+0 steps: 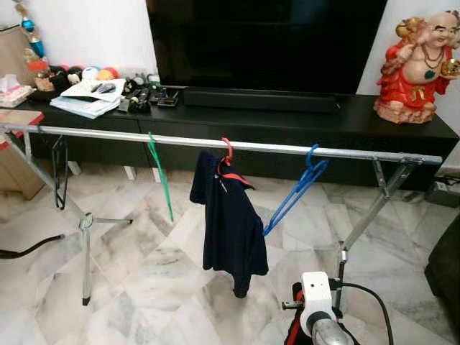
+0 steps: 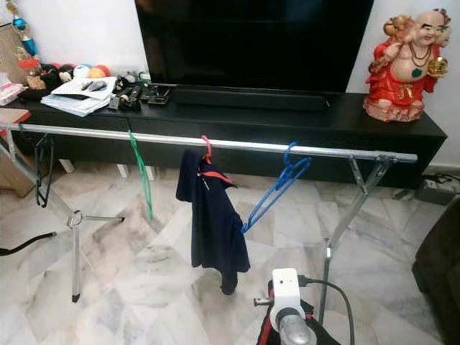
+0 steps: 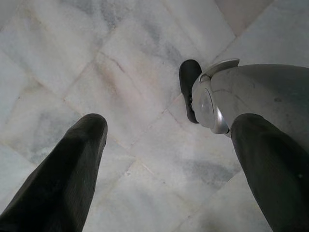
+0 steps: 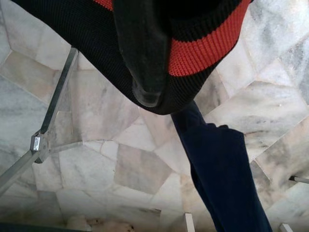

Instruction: Hang hanger

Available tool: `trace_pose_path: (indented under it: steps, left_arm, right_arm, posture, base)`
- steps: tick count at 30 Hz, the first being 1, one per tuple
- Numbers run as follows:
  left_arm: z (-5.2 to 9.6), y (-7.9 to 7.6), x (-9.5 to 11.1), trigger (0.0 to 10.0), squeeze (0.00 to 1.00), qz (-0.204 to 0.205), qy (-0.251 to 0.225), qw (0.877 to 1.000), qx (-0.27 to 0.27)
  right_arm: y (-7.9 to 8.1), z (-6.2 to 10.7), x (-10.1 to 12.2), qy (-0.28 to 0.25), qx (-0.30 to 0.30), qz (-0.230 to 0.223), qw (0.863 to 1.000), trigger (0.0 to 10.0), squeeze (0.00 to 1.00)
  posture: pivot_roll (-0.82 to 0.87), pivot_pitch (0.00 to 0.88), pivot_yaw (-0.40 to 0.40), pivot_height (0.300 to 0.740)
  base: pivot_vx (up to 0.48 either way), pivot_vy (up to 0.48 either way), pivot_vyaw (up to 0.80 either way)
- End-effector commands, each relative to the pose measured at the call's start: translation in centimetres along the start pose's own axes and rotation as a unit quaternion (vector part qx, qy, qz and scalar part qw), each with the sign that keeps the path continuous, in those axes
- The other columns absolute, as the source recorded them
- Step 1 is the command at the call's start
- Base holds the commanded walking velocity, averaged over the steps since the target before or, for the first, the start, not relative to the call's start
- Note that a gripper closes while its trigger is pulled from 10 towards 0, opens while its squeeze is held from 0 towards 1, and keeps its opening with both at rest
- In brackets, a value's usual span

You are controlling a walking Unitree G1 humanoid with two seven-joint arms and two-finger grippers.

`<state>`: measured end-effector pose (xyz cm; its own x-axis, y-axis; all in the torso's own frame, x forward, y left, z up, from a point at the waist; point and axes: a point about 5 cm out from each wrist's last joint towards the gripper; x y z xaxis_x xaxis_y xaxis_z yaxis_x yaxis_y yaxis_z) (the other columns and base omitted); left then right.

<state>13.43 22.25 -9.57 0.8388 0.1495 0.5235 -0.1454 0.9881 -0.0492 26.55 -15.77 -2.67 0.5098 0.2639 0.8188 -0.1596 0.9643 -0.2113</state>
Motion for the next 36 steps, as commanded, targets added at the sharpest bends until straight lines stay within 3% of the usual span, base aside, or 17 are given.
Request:
trace_pose_path:
  steps: [1, 36]
  left_arm:
    - [0.14, 0.28, -0.56, 10.0, 0.0, 0.008, 0.011, 1.0, 0.005]
    - [0.18, 0.41, -0.64, 10.0, 0.0, 0.006, 0.013, 1.0, 0.007]
  right_arm:
    - [0.06, -0.08, 0.22, -0.004, 0.001, -0.004, 1.0, 10.0, 0.0]
    - [0.16, -0.11, 0.32, -0.007, -0.001, 0.004, 1.0, 10.0, 0.0]
  posture:
    - [0.02, 0.047, 0.036, 0.74]
    - [0.03, 0.038, 0.041, 0.74]
  base:
    - [0.0, 0.0, 0.0]
    - [0.0, 0.24, 0.0]
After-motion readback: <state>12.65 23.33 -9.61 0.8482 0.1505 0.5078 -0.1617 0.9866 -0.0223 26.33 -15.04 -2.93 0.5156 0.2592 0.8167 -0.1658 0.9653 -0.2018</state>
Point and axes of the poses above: a point about 5 cm out from each wrist's last joint towards the gripper, its own z axis pointing back from the gripper into the wrist, its own x axis along the axis of the wrist's last joint, y = z × x, and after that the axes turned 10 degrees about z, right-handed
